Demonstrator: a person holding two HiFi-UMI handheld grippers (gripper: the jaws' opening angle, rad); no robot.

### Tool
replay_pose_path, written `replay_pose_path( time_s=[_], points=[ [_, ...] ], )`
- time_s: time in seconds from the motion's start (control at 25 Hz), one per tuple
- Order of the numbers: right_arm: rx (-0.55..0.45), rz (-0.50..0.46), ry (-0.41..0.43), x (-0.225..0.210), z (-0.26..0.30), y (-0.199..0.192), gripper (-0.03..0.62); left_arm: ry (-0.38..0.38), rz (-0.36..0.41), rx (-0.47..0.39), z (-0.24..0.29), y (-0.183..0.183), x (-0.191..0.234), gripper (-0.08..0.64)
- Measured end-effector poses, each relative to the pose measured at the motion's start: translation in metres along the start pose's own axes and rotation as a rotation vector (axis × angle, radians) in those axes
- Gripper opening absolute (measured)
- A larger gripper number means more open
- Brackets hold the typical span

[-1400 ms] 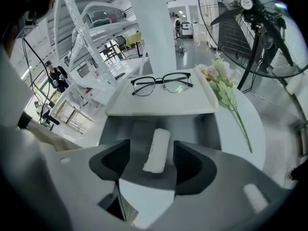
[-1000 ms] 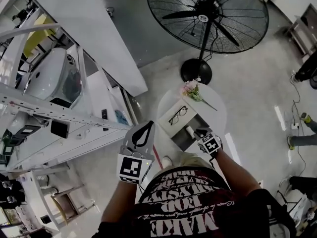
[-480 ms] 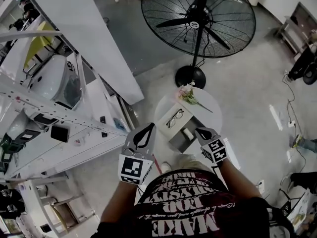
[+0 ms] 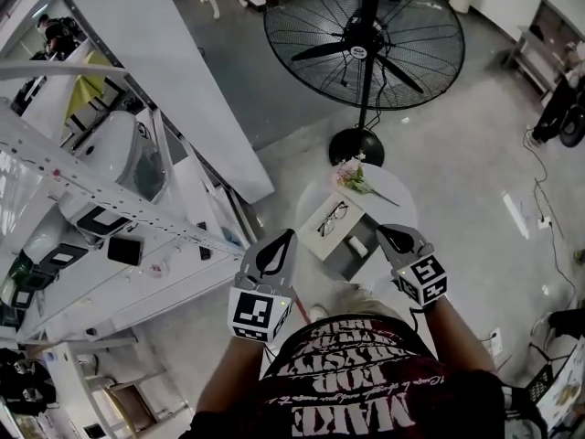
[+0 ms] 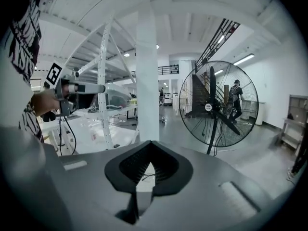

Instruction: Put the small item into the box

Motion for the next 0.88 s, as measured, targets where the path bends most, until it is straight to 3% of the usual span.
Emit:
replay_pose_path(
  time_s=[0.36,0.64,0.88],
  points=[
    [-0.129,0.000,-0.026,0.025,-0.043,0.050,0.029,-0.033,-0.011,-0.035,-0.019,0.005,-0.006,0.000],
    [-0.193,-0.018,-0.049,0.045,-0.066,0.067,0.029,-0.067,0.014,-0.048,-0.032,0.003,-0.011,0.000],
    [-0.176,-0.012,-0.064,0.053,-0.068,0.065,0.029,-0.082,0.034,-0.027,-0.034,-0.010,-0.010,0.000]
  ],
)
Point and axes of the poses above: the fingertips, and each gripper's own axes: z forward along the fingers, x to its left, y out of its top, the point moved 9 cm from there along -z, backward along the fingers
